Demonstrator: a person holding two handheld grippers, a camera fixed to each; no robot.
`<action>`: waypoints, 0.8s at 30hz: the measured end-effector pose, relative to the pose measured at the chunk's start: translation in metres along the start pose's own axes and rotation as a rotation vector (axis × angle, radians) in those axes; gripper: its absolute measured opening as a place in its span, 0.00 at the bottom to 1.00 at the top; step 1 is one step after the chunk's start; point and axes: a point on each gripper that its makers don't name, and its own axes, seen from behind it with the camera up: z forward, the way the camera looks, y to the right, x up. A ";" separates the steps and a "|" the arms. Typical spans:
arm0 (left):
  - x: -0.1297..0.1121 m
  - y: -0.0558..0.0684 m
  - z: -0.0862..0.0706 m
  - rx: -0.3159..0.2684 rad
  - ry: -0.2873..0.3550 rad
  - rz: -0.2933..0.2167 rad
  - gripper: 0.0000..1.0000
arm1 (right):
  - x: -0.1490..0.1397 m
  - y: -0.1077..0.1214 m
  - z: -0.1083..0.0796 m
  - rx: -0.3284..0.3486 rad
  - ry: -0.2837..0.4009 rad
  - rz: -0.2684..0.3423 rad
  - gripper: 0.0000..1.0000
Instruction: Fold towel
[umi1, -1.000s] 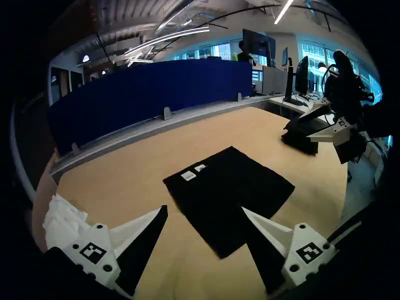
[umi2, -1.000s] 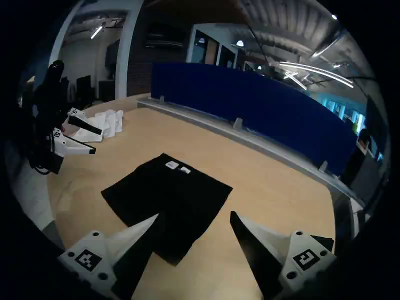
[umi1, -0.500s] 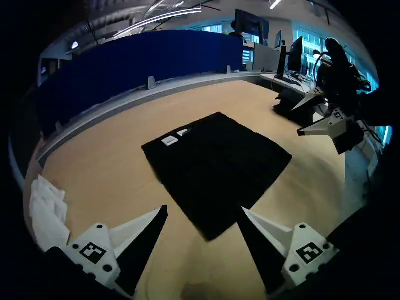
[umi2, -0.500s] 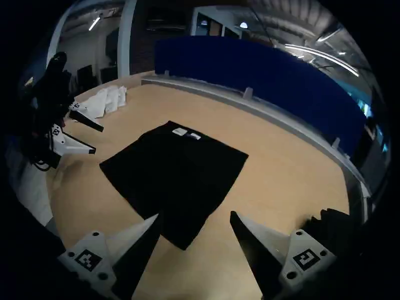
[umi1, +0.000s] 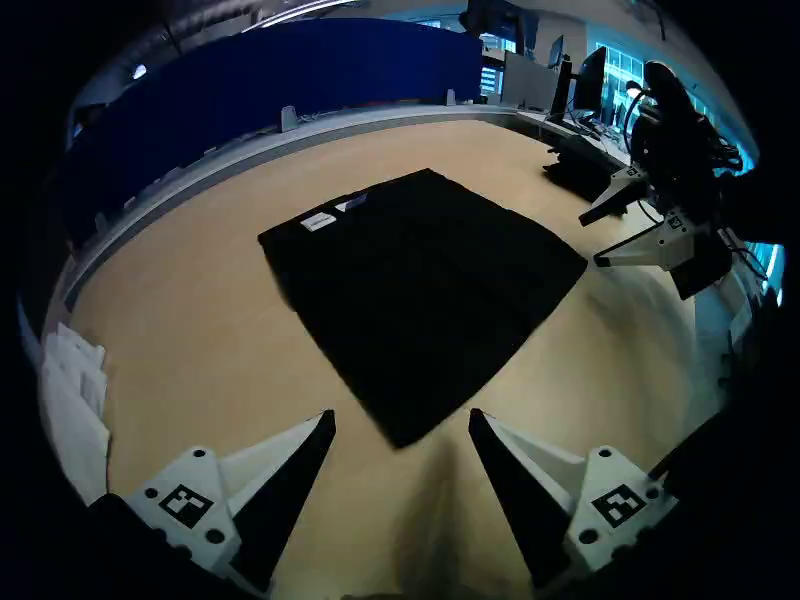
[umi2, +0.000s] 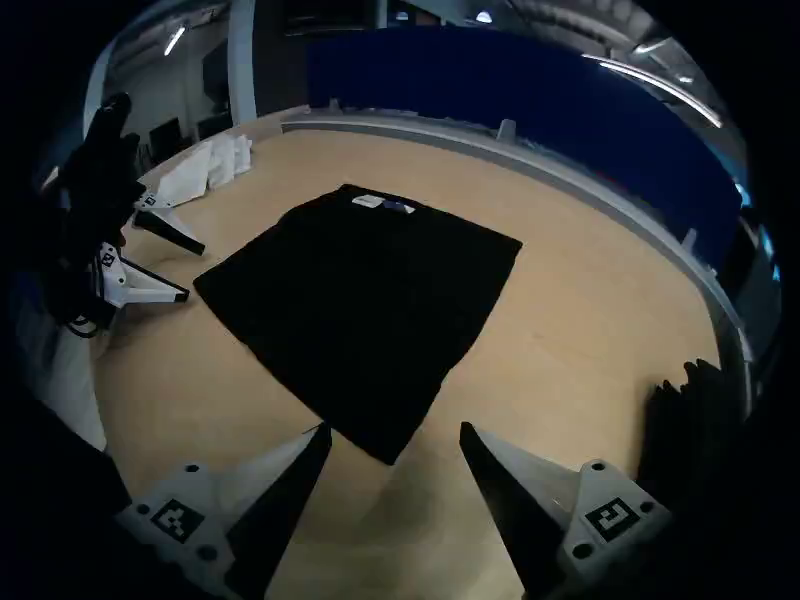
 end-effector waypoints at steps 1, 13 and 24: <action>-0.001 0.000 0.000 -0.001 -0.003 -0.004 0.99 | -0.001 0.000 0.001 0.000 -0.003 -0.001 0.99; -0.015 0.004 0.005 0.000 -0.056 -0.006 0.87 | -0.018 -0.005 0.013 0.009 -0.042 -0.004 0.65; -0.013 0.003 0.009 0.015 -0.063 0.010 0.65 | -0.024 -0.004 0.019 0.018 -0.039 0.041 0.40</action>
